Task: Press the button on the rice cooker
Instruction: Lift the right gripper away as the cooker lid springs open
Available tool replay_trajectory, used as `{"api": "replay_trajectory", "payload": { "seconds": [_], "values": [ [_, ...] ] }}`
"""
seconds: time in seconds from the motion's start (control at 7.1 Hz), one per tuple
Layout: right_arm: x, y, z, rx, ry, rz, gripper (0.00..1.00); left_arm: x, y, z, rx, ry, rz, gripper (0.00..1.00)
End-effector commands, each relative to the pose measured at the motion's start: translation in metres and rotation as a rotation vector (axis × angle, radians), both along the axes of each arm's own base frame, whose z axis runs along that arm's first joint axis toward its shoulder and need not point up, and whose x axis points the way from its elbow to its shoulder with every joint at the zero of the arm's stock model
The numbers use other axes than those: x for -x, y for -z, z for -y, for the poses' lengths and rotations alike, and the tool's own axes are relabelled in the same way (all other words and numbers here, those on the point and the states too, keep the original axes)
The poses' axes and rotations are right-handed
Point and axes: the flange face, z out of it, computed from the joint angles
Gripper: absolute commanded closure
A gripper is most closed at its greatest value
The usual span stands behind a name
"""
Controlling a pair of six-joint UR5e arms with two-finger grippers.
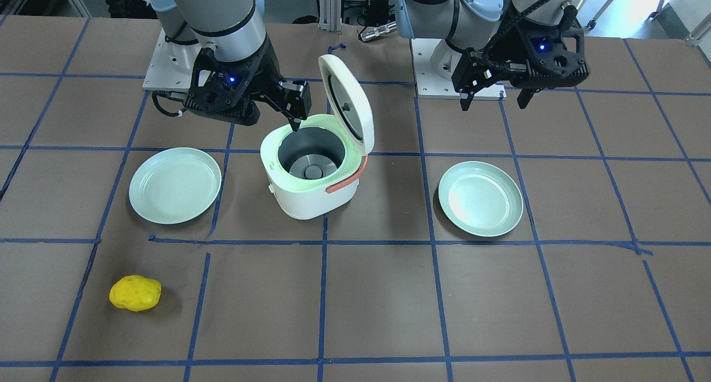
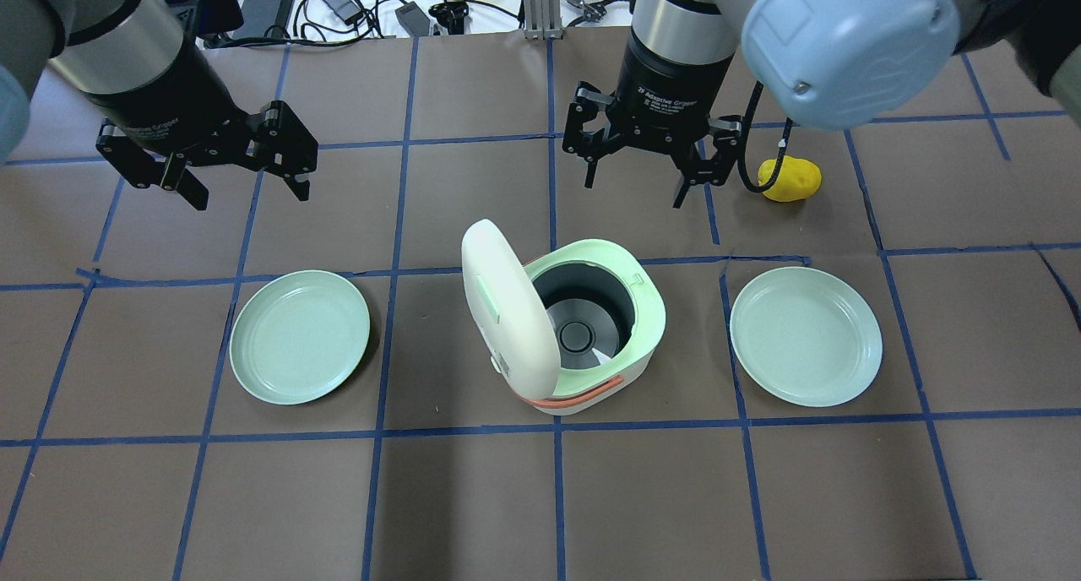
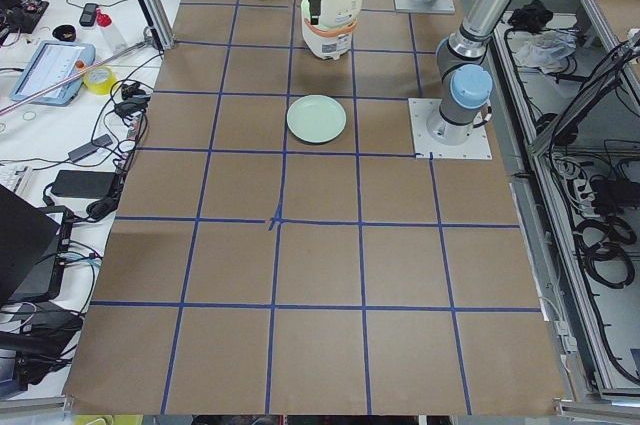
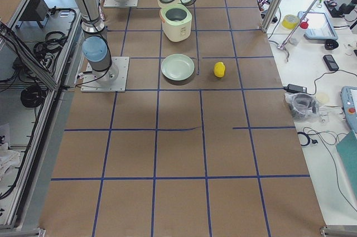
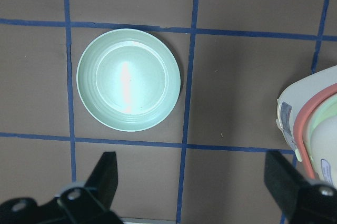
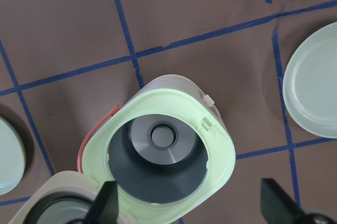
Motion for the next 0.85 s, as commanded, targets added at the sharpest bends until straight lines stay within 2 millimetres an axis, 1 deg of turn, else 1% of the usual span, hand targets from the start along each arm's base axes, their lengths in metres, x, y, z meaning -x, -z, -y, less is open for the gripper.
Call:
{"api": "replay_trajectory", "payload": {
  "seconds": [0.0,0.14,0.28,0.42,0.56,0.7],
  "values": [
    [0.017,0.002,0.006,0.017,-0.076,-0.077,0.00,0.000,0.000,0.000,0.000,0.000,0.000,0.00],
    [0.037,0.001,0.015,0.023,-0.088,-0.075,0.00,0.000,0.000,0.000,0.000,0.000,0.000,0.00],
    [0.060,-0.002,0.023,0.033,-0.142,-0.068,0.00,0.000,0.000,0.000,0.000,0.000,0.000,0.00],
    [0.079,-0.013,0.023,0.049,-0.181,-0.061,0.00,0.000,0.000,0.000,0.000,0.000,0.000,0.00],
    [0.089,-0.016,0.022,0.050,-0.196,-0.064,0.00,0.000,0.000,0.000,0.000,0.000,0.000,0.00],
    [0.094,-0.022,0.014,0.037,-0.227,-0.091,0.00,0.000,0.000,0.000,0.000,0.000,0.000,0.00]
  ]
}}
